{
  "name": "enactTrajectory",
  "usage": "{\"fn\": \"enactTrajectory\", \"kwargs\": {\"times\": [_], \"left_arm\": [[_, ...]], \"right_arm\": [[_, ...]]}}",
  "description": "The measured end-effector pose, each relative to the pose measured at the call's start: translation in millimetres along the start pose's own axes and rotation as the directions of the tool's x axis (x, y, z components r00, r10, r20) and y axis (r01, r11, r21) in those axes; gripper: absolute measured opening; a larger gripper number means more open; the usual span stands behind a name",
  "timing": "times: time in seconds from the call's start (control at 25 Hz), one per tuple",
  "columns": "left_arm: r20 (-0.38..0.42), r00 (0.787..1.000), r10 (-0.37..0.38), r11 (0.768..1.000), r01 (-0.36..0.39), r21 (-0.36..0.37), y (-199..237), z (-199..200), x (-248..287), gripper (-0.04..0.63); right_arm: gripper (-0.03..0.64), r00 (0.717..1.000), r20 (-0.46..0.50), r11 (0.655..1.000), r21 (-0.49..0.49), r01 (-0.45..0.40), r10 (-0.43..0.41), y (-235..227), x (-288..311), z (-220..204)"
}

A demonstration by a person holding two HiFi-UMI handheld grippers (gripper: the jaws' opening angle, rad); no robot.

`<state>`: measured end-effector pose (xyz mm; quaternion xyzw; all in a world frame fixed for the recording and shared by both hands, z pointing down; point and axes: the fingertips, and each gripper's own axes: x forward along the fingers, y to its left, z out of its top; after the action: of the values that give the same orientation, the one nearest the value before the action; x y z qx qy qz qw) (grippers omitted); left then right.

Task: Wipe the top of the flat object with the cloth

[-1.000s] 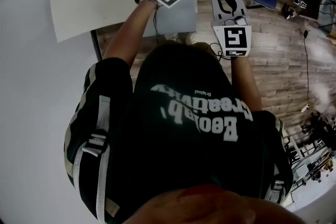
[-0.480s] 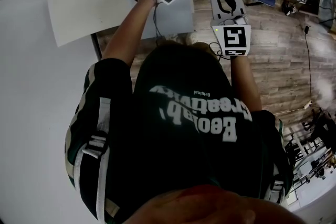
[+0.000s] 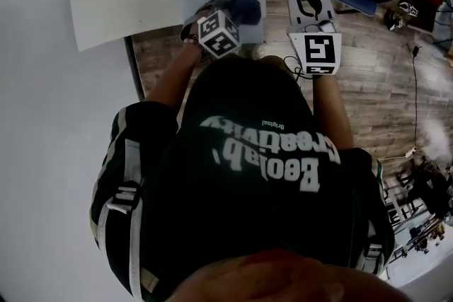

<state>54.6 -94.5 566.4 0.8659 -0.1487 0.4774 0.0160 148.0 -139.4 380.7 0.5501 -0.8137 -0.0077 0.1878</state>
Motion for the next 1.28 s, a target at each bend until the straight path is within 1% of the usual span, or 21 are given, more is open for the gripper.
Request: {"fn": "enactTrajectory", "kwargs": {"times": [0.12,0.24,0.32,0.52,0.72,0.88,1.0,1.12,1.2,1.28], "left_arm": [[-0.009,0.998,-0.064,0.998,0.063,-0.010,-27.3,-10.8,-8.1,0.117],[-0.022,0.995,-0.098,0.995,0.097,-0.024,-44.8,-18.3,-12.8,0.117],[-0.019,0.996,-0.093,0.995,0.092,-0.027,-49.9,-19.6,-13.7,0.117],[-0.017,0.998,-0.067,0.997,0.066,-0.030,-47.0,-16.2,-12.3,0.117],[-0.004,0.999,-0.047,0.998,0.047,-0.052,-48.7,-18.1,-10.5,0.118],[0.000,0.999,-0.041,0.998,0.041,-0.047,-50.7,-18.6,-11.4,0.118],[0.028,1.000,-0.014,0.999,0.015,-0.050,-46.7,-14.0,-14.4,0.118],[0.077,0.996,0.038,0.995,-0.031,-0.092,-36.5,-5.7,-22.3,0.118],[0.113,0.990,0.086,0.989,-0.072,-0.127,-25.0,4.1,-33.2,0.118],[0.175,0.974,0.143,0.980,-0.114,-0.165,-8.4,19.5,-50.0,0.118]], "right_arm": [[-0.005,1.000,0.005,1.000,-0.005,-0.011,0.011,4.7,0.1,0.5],[-0.005,0.999,0.015,1.000,-0.008,-0.028,0.028,10.5,0.9,3.8],[-0.005,0.999,0.018,0.999,-0.010,-0.036,0.036,13.0,0.6,5.7],[-0.005,0.998,0.024,0.999,-0.013,-0.051,0.052,15.5,2.2,8.1],[-0.005,0.998,0.030,0.998,-0.017,-0.057,0.058,22.4,-0.7,8.3],[-0.005,0.998,0.033,0.998,-0.018,-0.059,0.060,26.4,-4.4,8.9],[-0.005,0.998,0.039,0.998,-0.019,-0.056,0.057,26.3,-4.8,10.6],[-0.005,0.997,0.051,0.998,-0.023,-0.052,0.053,24.4,-5.2,15.3],[-0.005,0.997,0.063,0.999,-0.018,-0.051,0.052,21.4,-6.4,21.3],[-0.005,0.995,0.081,0.999,-0.002,-0.051,0.051,19.1,-7.3,28.7]]}}
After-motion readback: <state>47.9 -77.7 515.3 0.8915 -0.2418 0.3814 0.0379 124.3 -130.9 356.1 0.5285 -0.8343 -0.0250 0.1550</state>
